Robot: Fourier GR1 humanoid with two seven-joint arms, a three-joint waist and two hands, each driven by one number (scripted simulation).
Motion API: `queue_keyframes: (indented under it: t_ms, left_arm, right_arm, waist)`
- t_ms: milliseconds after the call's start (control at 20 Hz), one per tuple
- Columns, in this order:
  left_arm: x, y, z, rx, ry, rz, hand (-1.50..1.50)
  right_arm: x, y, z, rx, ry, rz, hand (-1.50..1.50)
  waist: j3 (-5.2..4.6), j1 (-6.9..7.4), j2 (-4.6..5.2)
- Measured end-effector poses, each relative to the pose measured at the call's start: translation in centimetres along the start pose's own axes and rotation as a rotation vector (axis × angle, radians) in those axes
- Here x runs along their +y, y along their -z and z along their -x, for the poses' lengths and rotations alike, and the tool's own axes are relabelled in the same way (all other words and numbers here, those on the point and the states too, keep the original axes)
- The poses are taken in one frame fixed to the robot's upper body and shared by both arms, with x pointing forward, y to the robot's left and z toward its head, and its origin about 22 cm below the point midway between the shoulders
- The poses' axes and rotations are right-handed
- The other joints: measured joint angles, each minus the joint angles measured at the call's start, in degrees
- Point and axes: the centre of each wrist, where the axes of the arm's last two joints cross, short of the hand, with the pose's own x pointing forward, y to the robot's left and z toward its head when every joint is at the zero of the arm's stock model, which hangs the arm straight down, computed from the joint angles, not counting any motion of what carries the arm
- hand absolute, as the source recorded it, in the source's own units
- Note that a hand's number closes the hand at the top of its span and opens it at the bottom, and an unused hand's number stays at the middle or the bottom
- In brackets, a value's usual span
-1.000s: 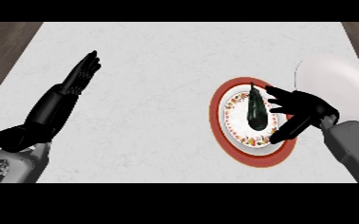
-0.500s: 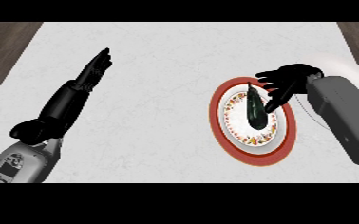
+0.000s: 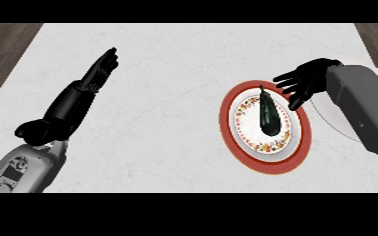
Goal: Pick the eggplant from the plate and place it in the plate
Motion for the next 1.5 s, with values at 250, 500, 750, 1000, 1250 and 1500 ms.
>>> queue_keyframes:
  t_ms: [250, 500, 750, 1000, 1250, 1500]
  left_arm:
    - [0.2, 0.0, -0.1, -0.002, 0.004, -0.002, 0.00]
    - [0.4, 0.2, -0.5, -0.003, 0.003, 0.001, 0.00]
    - [0.7, -0.3, -0.5, 0.000, 0.007, 0.006, 0.00]
    - [0.4, -0.2, -0.5, 0.006, -0.002, 0.000, 0.00]
    - [0.3, -0.4, -0.3, 0.010, 0.002, -0.002, 0.00]
    - [0.8, -1.2, -0.2, 0.019, -0.001, -0.012, 0.00]
  right_arm:
    - [-0.8, -0.1, 0.6, 0.054, 0.018, -0.006, -1.50]
    - [-1.1, 0.1, 0.9, 0.071, 0.034, -0.036, -1.50]
    - [-0.6, 1.3, 1.2, 0.090, 0.027, -0.080, -1.50]
    - [0.3, 2.6, 1.0, 0.102, -0.008, -0.129, -1.50]
    - [1.0, 3.7, 0.8, 0.112, -0.048, -0.162, -1.50]
    - [2.2, 5.1, 0.2, 0.135, -0.081, -0.196, -1.50]
  waist:
    - [0.02, 0.12, 0.01]
    - [0.05, 0.11, 0.04]
    - [0.06, 0.16, 0.00]
    - [-0.07, -0.30, -0.22]
    - [-0.40, -0.60, -0.59]
    - [-0.90, -1.22, -1.33]
